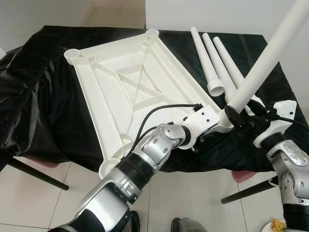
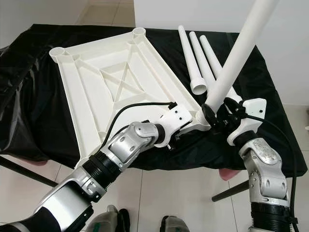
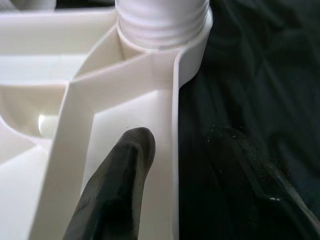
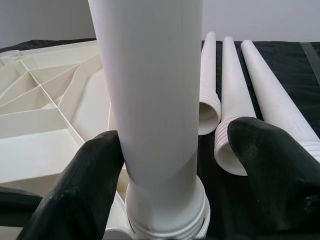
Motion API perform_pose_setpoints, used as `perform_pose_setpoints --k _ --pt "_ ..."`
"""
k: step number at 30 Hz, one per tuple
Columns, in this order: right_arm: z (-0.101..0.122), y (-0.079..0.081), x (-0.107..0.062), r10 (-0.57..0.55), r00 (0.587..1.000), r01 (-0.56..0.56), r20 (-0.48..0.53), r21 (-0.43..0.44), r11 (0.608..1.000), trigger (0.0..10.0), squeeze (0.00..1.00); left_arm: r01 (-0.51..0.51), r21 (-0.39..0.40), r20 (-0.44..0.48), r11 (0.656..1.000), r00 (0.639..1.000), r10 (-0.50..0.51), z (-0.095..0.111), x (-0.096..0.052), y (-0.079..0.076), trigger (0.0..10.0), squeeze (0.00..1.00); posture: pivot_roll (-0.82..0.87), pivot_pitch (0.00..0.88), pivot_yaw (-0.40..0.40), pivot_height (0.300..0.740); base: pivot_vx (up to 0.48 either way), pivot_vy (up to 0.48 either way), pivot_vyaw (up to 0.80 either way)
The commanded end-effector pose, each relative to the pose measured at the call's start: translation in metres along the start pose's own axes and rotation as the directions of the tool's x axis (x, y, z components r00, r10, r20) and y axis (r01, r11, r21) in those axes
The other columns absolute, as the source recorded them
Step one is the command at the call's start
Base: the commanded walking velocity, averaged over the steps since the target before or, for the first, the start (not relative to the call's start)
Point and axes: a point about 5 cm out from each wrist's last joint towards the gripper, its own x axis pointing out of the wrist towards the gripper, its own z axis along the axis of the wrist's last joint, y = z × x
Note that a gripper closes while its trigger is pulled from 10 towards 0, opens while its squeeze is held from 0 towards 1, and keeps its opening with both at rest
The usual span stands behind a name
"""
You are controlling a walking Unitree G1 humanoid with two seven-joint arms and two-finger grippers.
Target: Building children table
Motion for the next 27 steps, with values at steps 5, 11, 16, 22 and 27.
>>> perform_pose_setpoints --k 5,11,16,22,27 --pt "-0.002 -0.002 -0.003 -0.004 1.000 0.004 -0.019 -0.015 1.000 10.0 0.00 -0.016 0.005 0.027 1.000 1.000 0.016 0.011 0.013 -0.021 10.0 0.00 -0.11 0.131 0.058 0.740 0.000 0.000 0.00" --pt "-0.002 -0.003 -0.003 -0.006 1.000 0.006 -0.020 -0.017 1.000 10.0 0.00 0.025 0.025 0.117 0.999 0.993 -0.028 0.015 0.008 -0.024 0.0 0.00 -0.11 0.133 0.057 0.740 0.000 0.000 0.00" --pt "-0.002 -0.003 -0.003 -0.006 1.000 0.005 -0.021 -0.017 1.000 10.0 0.00 0.062 0.034 0.130 0.997 0.989 -0.066 0.014 0.005 -0.026 0.0 0.00 -0.11 0.132 0.056 0.740 0.000 0.000 0.00" --pt "-0.002 -0.004 -0.003 -0.006 1.000 0.005 -0.023 -0.016 1.000 10.0 0.00 0.117 0.089 0.114 0.989 0.985 -0.127 0.005 0.002 -0.031 0.0 0.00 -0.10 0.133 0.054 0.740 0.000 0.000 0.00" --pt "-0.002 -0.005 -0.002 -0.003 1.000 0.002 -0.023 -0.017 1.000 10.0 0.00 0.144 0.121 0.029 0.982 0.988 -0.149 -0.010 0.002 -0.033 10.0 0.00 -0.10 0.135 0.054 0.740 0.000 0.000 0.00"
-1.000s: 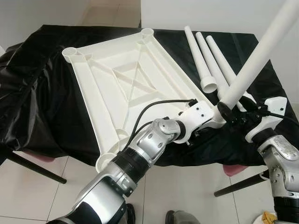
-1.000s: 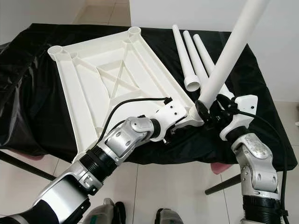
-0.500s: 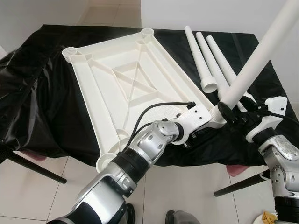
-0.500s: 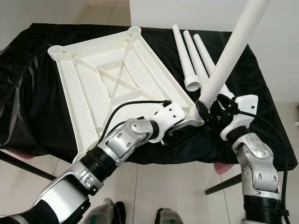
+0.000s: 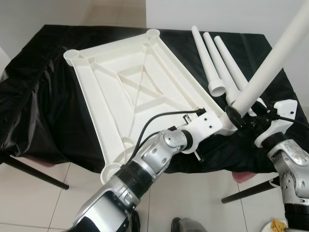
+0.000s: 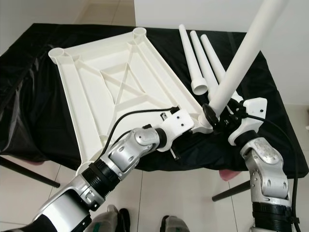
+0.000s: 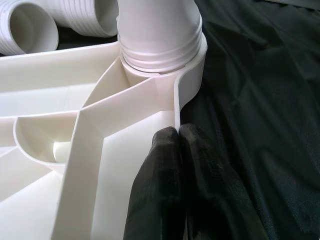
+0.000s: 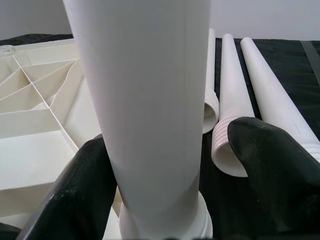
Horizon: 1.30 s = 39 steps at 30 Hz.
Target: Building children table
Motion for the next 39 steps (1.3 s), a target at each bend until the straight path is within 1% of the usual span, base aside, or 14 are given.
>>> perform_pose_setpoints --k 1,4,7,9,13,16,18,20,25,28,31,32,35,39 --pt "-0.002 -0.002 -0.001 -0.001 1.000 0.001 -0.011 0.002 1.000 10.0 0.00 0.121 0.007 -0.052 0.993 0.991 -0.120 -0.011 0.003 -0.015 10.0 0.00 -0.10 0.135 0.054 0.740 0.000 0.000 0.00" --pt "-0.002 -0.001 -0.002 0.012 1.000 -0.012 -0.006 0.019 1.000 10.0 0.00 0.117 -0.002 -0.087 0.993 0.989 -0.116 -0.018 0.001 -0.014 10.0 0.00 -0.10 0.136 0.053 0.740 0.000 0.000 0.00" --pt "-0.002 -0.001 -0.002 0.015 1.000 -0.015 -0.003 0.028 0.999 10.0 0.00 0.114 -0.009 -0.091 0.993 0.989 -0.114 -0.020 0.000 -0.013 10.0 0.00 -0.10 0.136 0.053 0.740 0.000 0.000 0.00" --pt "-0.001 0.000 -0.005 0.037 0.999 -0.037 0.006 0.050 0.998 10.0 0.00 0.101 -0.009 -0.106 0.995 0.989 -0.101 -0.026 -0.005 -0.008 10.0 0.00 -0.10 0.137 0.052 0.740 0.000 0.000 0.00" --pt "-0.002 0.002 -0.008 0.071 0.997 -0.071 0.005 0.063 0.995 10.0 0.00 0.091 -0.006 -0.118 0.996 0.989 -0.091 -0.032 -0.011 -0.003 10.0 0.00 -0.10 0.134 0.050 0.740 0.000 0.000 0.00" --pt "-0.009 0.008 -0.011 0.126 0.992 -0.125 -0.020 0.067 0.990 10.0 0.00 0.080 -0.008 -0.131 0.997 0.988 -0.081 -0.039 -0.020 0.004 10.0 0.00 -0.09 0.132 0.048 0.740 0.000 0.000 0.00" --pt "-0.014 0.009 -0.011 0.139 0.990 -0.137 -0.031 0.076 0.988 10.0 0.00 0.076 -0.014 -0.134 0.997 0.988 -0.078 -0.041 -0.024 0.006 10.0 0.00 -0.09 0.131 0.045 0.740 0.000 0.000 0.00" --pt "-0.024 0.013 -0.009 0.158 0.986 -0.154 -0.044 0.088 0.984 10.0 0.00 0.071 -0.021 -0.137 0.997 0.988 -0.074 -0.043 -0.029 0.009 10.0 0.00 -0.08 0.128 0.041 0.740 0.000 0.000 0.00" --pt "-0.032 0.014 -0.001 0.175 0.983 -0.169 -0.048 0.096 0.981 10.0 0.00 0.077 -0.016 -0.136 0.997 0.988 -0.078 -0.044 -0.035 0.008 10.0 0.00 -0.07 0.123 0.036 0.740 0.000 0.000 0.00" --pt "-0.035 0.015 0.001 0.181 0.982 -0.175 -0.050 0.103 0.979 10.0 0.00 0.077 -0.016 -0.135 0.997 0.988 -0.079 -0.043 -0.036 0.008 10.0 0.00 -0.06 0.120 0.033 0.740 0.000 0.000 0.00" --pt "-0.040 0.019 0.010 0.211 0.976 -0.206 -0.044 0.110 0.972 10.0 0.00 0.075 -0.012 -0.128 0.997 0.989 -0.076 -0.040 -0.038 0.009 10.0 0.00 -0.05 0.110 0.030 0.740 0.000 0.000 0.00" --pt "-0.040 0.019 0.010 0.211 0.976 -0.206 -0.044 0.110 0.972 10.0 0.00 0.075 -0.012 -0.128 0.997 0.989 -0.076 -0.040 -0.038 0.009 10.0 0.00 -0.05 0.110 0.030 0.740 0.000 0.000 0.00" --pt "-0.044 0.026 0.020 0.240 0.970 -0.235 -0.046 0.097 0.967 10.0 0.00 0.075 -0.008 -0.119 0.997 0.990 -0.075 -0.036 -0.038 0.010 10.0 0.00 -0.04 0.105 0.030 0.740 0.000 0.000 0.00" --pt "-0.049 0.031 0.027 0.269 0.961 -0.263 -0.061 0.083 0.961 10.0 0.00 0.084 -0.003 -0.111 0.996 0.990 -0.084 -0.033 -0.039 0.010 10.0 0.00 -0.04 0.098 0.030 0.740 0.000 0.000 0.00"
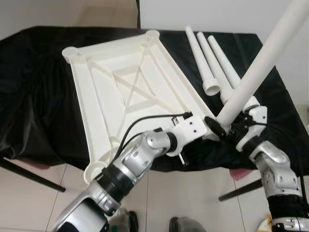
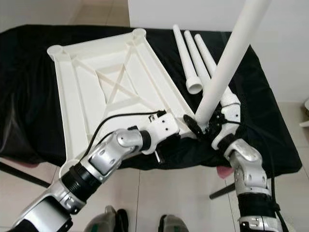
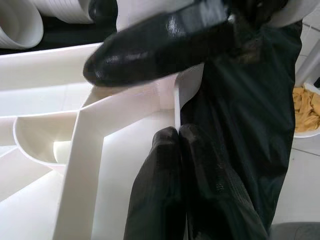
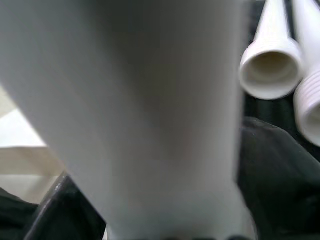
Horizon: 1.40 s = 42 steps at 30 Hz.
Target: Building children table
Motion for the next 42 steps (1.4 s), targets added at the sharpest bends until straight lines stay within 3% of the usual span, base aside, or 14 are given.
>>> perform_pose_setpoints --k 1,8,15,16,17,18,31,35,40,42 --pt "-0.006 0.003 0.002 0.021 0.999 -0.021 -0.025 -0.010 1.000 10.0 0.00 0.061 -0.030 -0.057 0.998 0.996 -0.063 -0.014 -0.002 -0.005 10.0 0.00 -0.04 0.098 0.030 0.740 0.000 0.000 0.00" --pt "-0.014 0.008 0.018 0.059 0.998 -0.059 -0.037 -0.013 0.998 10.0 0.00 0.061 -0.031 -0.050 0.998 0.997 -0.063 -0.010 -0.003 -0.003 10.0 0.00 -0.03 0.083 0.034 0.740 0.000 0.000 0.00" --pt "-0.014 0.004 0.020 0.060 0.998 -0.061 -0.030 -0.023 0.998 10.0 0.00 0.061 -0.026 -0.052 0.998 0.997 -0.062 -0.010 -0.004 -0.003 10.0 0.00 -0.03 0.078 0.033 0.740 0.000 0.000 0.00" --pt "-0.013 0.002 0.019 0.061 0.998 -0.062 -0.029 -0.025 0.998 8.8 0.00 0.061 -0.025 -0.053 0.998 0.997 -0.062 -0.010 -0.004 -0.003 10.0 0.00 -0.03 0.078 0.034 0.740 0.000 0.000 0.00" --pt "-0.013 0.000 0.018 0.059 0.998 -0.060 -0.026 -0.027 0.998 2.4 0.00 0.061 -0.026 -0.053 0.998 0.997 -0.062 -0.010 -0.004 -0.003 10.0 0.00 -0.03 0.078 0.034 0.740 0.000 0.000 0.00" --pt "-0.013 -0.002 0.016 0.056 0.998 -0.057 -0.023 -0.026 0.998 0.0 0.00 0.061 -0.026 -0.053 0.998 0.997 -0.062 -0.010 -0.004 -0.003 10.0 0.00 -0.03 0.078 0.034 0.740 0.000 0.000 0.00" --pt "-0.015 -0.001 0.012 -0.010 1.000 0.010 0.022 0.002 1.000 0.0 0.00 0.066 -0.030 -0.056 0.997 0.996 -0.067 -0.010 -0.004 -0.006 10.0 0.00 -0.03 0.086 0.029 0.740 0.000 0.000 0.00" --pt "-0.017 -0.001 0.016 -0.175 0.985 0.175 0.003 0.029 0.984 0.0 0.00 0.060 -0.036 -0.055 0.998 0.997 -0.062 -0.010 -0.004 -0.005 10.0 0.00 -0.03 0.093 0.026 0.740 0.000 0.000 0.00" --pt "-0.015 0.002 0.019 -0.273 0.962 0.272 0.011 0.066 0.960 0.0 0.00 0.056 -0.039 -0.055 0.998 0.997 -0.058 -0.010 -0.004 -0.005 10.0 0.00 -0.03 0.093 0.026 0.740 0.000 0.000 0.00" --pt "-0.011 0.005 0.022 -0.393 0.919 0.391 0.012 0.073 0.917 0.0 0.00 0.052 -0.043 -0.053 0.998 0.997 -0.054 -0.010 -0.004 -0.004 10.0 0.00 -0.04 0.102 0.020 0.740 0.000 0.000 0.00"
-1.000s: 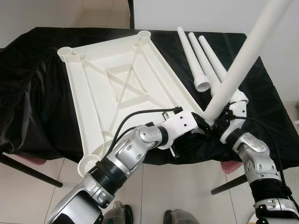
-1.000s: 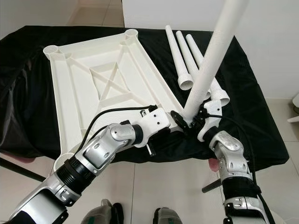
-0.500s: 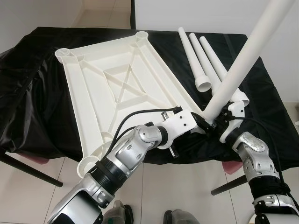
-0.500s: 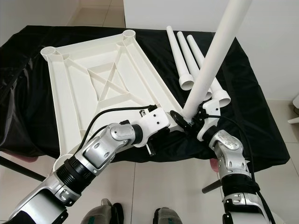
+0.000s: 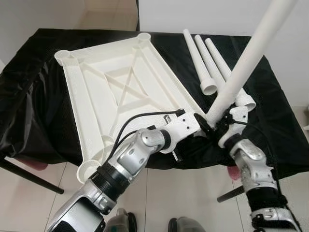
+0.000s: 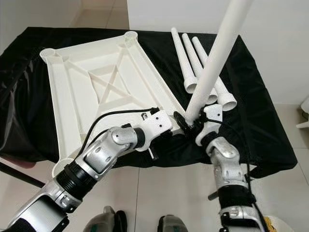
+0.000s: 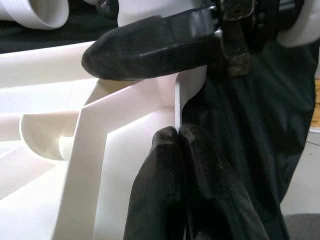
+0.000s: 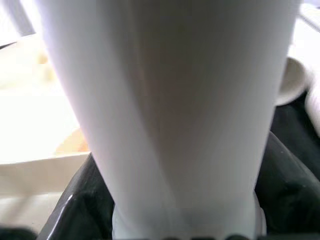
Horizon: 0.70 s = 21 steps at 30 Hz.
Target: Building children table
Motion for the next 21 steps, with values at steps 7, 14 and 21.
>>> perform_pose_setpoints --k 7,14,21 --pt "0.003 0.001 -0.005 -0.384 0.923 0.384 -0.011 0.044 0.922 0.0 0.00 0.076 -0.028 -0.017 0.997 0.997 -0.077 -0.005 0.002 -0.011 10.0 0.00 -0.03 0.104 0.015 0.740 0.000 0.000 0.00" --pt "0.003 0.029 -0.004 -0.482 0.876 0.481 -0.006 0.065 0.874 0.0 0.00 0.067 -0.031 -0.016 0.997 0.998 -0.068 -0.005 0.002 -0.009 10.0 0.00 -0.03 0.111 0.011 0.740 0.000 0.000 0.00" --pt "0.007 0.028 -0.003 -0.443 0.897 0.443 -0.009 0.059 0.895 6.2 0.00 0.067 -0.031 -0.017 0.997 0.998 -0.068 -0.005 0.002 -0.008 10.0 0.00 -0.04 0.111 0.015 0.740 0.000 0.000 0.00"
